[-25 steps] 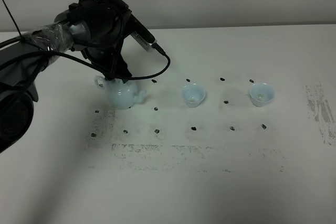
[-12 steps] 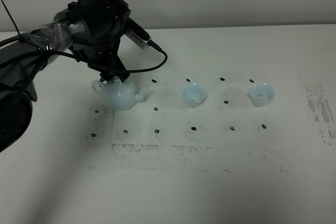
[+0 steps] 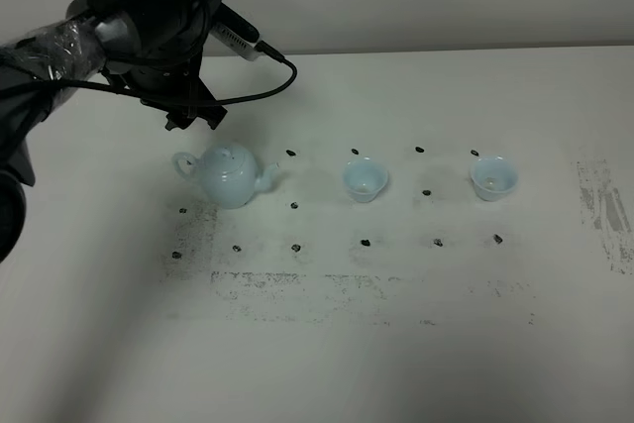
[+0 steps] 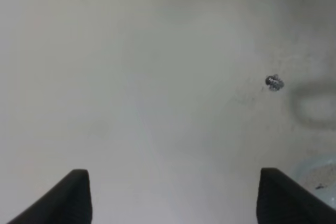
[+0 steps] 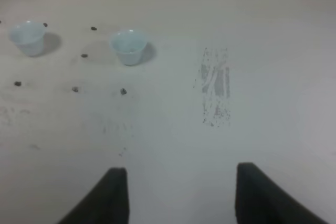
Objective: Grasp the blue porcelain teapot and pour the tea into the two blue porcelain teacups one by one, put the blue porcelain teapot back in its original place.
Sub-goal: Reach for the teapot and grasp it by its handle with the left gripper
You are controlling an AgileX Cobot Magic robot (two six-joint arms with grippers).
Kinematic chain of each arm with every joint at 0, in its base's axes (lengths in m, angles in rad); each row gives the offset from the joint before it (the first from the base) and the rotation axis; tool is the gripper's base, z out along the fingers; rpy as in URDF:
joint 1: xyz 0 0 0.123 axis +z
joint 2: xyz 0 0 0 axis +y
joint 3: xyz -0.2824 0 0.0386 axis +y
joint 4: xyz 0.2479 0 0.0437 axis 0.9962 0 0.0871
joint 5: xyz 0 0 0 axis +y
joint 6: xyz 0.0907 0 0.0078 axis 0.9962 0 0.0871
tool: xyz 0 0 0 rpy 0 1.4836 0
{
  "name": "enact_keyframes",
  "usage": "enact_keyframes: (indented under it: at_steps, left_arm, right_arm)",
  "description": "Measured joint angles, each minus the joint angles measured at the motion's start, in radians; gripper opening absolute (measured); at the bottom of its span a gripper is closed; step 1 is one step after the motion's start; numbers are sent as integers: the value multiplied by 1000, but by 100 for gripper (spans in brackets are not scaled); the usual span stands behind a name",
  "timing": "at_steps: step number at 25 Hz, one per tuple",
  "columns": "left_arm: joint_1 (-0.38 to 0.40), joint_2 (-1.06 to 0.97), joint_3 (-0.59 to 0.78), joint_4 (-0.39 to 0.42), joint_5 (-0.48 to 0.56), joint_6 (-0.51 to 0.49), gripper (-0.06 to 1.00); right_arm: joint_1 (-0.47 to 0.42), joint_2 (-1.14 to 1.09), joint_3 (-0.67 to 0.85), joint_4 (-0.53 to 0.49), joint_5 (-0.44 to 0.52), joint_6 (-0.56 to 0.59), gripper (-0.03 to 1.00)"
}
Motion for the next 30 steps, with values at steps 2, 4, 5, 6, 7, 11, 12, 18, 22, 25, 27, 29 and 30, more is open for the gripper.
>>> enact_keyframes:
  at_steps: [2, 4, 5, 6, 7, 11, 12, 18, 22, 25, 27, 29, 30]
  left_arm:
    - [0, -36, 43, -1, -15, -7, 62]
    - [0, -92, 110, -1, -60, -19, 62]
    - [0, -120, 147, -1, -84, -29, 62]
    - [0, -154, 196, -1, -123, -42, 62]
    - [3, -188, 247, -1, -170, -57, 62]
    - [43, -282, 451, -47, -483, -117, 62]
    - [56, -288, 489, -57, -569, -129, 62]
    - [111, -289, 617, -48, -797, -233, 62]
    - [119, -276, 622, -33, -828, -248, 62]
    - [119, -256, 622, -36, -817, -247, 62]
    - [119, -244, 622, -38, -811, -246, 62]
    - [119, -236, 622, -40, -808, -246, 62]
    - [119, -234, 622, -40, -807, -246, 62]
  right_arm:
    - [0, 0, 0, 0, 0, 0, 48]
    - [0, 0, 0, 0, 0, 0, 48]
    - [0, 0, 0, 0, 0, -1, 48]
    - [0, 0, 0, 0, 0, -1, 48]
    - [0, 0, 0, 0, 0, -1, 48]
    - [0, 0, 0, 0, 0, -1, 48]
    - [0, 0, 0, 0, 0, -1, 48]
    - [0, 0, 0, 1, 0, -1, 48]
    - [0, 0, 0, 2, 0, -1, 48]
    - [0, 0, 0, 2, 0, -1, 48]
    - [0, 0, 0, 2, 0, -1, 48]
    - [0, 0, 0, 2, 0, -1, 48]
    - [0, 0, 0, 2, 0, -1, 48]
